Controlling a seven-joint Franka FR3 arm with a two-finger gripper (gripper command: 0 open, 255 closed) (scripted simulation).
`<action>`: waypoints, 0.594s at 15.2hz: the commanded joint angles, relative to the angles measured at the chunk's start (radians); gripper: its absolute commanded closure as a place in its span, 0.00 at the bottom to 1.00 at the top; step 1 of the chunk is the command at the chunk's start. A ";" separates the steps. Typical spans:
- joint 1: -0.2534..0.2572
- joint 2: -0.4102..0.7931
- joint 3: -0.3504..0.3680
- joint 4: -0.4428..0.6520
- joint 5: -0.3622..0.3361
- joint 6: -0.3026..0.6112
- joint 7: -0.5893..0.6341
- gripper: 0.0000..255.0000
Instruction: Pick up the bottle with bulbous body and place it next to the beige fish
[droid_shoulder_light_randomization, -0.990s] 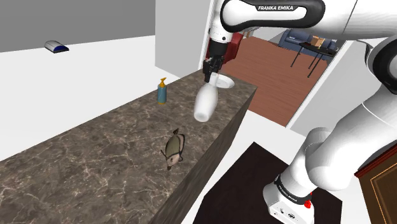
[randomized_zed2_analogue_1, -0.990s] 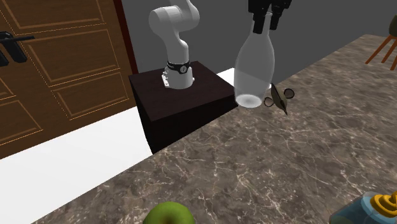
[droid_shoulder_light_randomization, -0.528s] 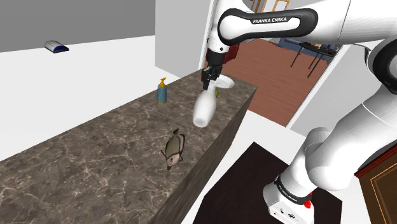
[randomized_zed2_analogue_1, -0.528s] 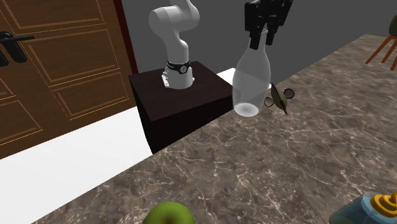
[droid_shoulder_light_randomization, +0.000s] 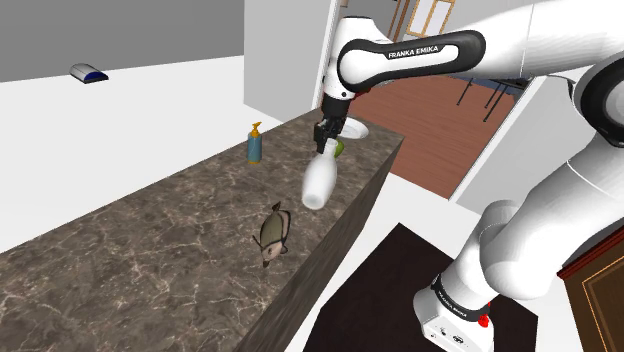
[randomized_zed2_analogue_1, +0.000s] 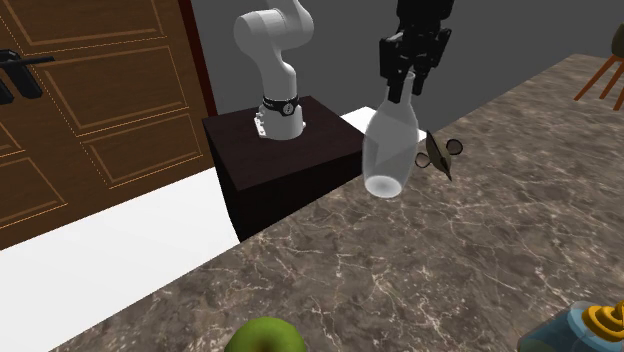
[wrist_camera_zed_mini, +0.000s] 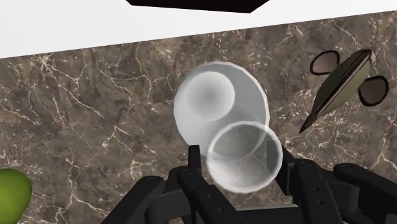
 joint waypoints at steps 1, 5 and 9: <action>0.000 0.008 -0.001 -0.018 0.001 0.027 -0.002 1.00; -0.001 0.024 -0.002 -0.056 0.004 0.081 -0.005 1.00; -0.001 0.026 -0.002 -0.061 0.004 0.087 -0.005 1.00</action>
